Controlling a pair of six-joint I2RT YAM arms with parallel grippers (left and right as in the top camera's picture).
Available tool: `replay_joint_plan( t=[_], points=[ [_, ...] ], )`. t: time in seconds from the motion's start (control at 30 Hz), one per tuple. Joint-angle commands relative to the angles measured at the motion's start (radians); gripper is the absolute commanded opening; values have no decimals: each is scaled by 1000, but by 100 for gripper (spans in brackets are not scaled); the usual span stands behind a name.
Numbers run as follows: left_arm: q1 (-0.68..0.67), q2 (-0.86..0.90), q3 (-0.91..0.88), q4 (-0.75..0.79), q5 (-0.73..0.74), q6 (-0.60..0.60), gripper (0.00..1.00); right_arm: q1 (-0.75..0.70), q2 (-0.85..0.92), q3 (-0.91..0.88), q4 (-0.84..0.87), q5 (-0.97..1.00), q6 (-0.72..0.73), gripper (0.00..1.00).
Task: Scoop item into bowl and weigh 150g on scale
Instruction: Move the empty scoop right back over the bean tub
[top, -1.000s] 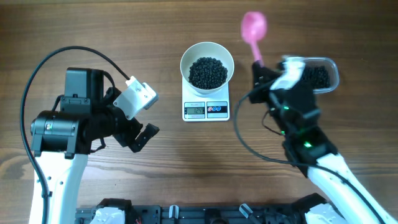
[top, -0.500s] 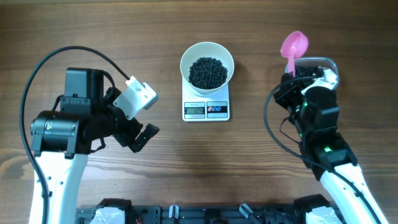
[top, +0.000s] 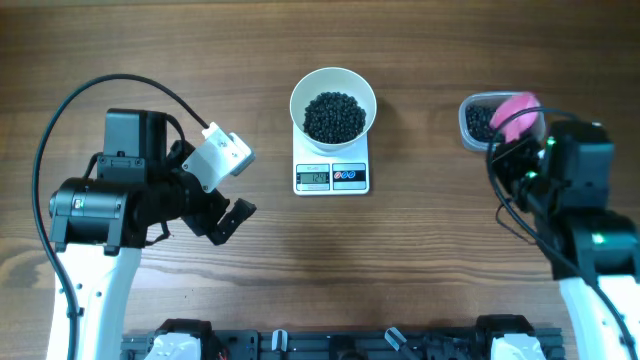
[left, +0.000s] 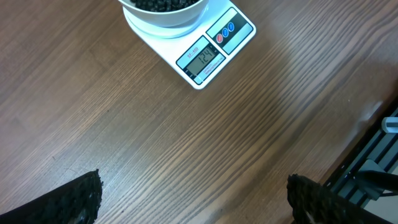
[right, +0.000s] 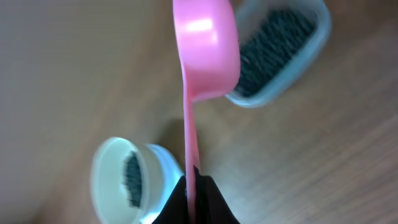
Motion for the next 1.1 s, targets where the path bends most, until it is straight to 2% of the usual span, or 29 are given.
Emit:
replay_joint_plan(
  t=[0.0, 0.1, 0.27, 0.4, 0.53, 0.73, 0.87, 1.07],
  points=[
    [8, -9, 6, 0, 23, -3, 100, -3, -75, 28, 38, 36, -12, 4],
    [8, -9, 6, 0, 23, -3, 100, -3, -102, 28, 49, 37, -179, 4],
    [8, -9, 6, 0, 23, -3, 100, -3, -53, 31, -24, 66, -347, 4],
    [8, -9, 6, 0, 23, -2, 100, -4, 79, 79, -68, 65, -441, 4],
    [8, -9, 6, 0, 23, -3, 100, -4, 270, 211, -163, 74, -533, 4],
    [8, -9, 6, 0, 23, -3, 100, -5, 531, 418, -290, 215, -709, 4],
    [8, -9, 6, 0, 23, -3, 100, -5, 609, 444, -277, 307, -775, 4],
    [8, -9, 6, 0, 23, -3, 100, -5, 669, 443, -291, 324, -857, 4]
  ],
)
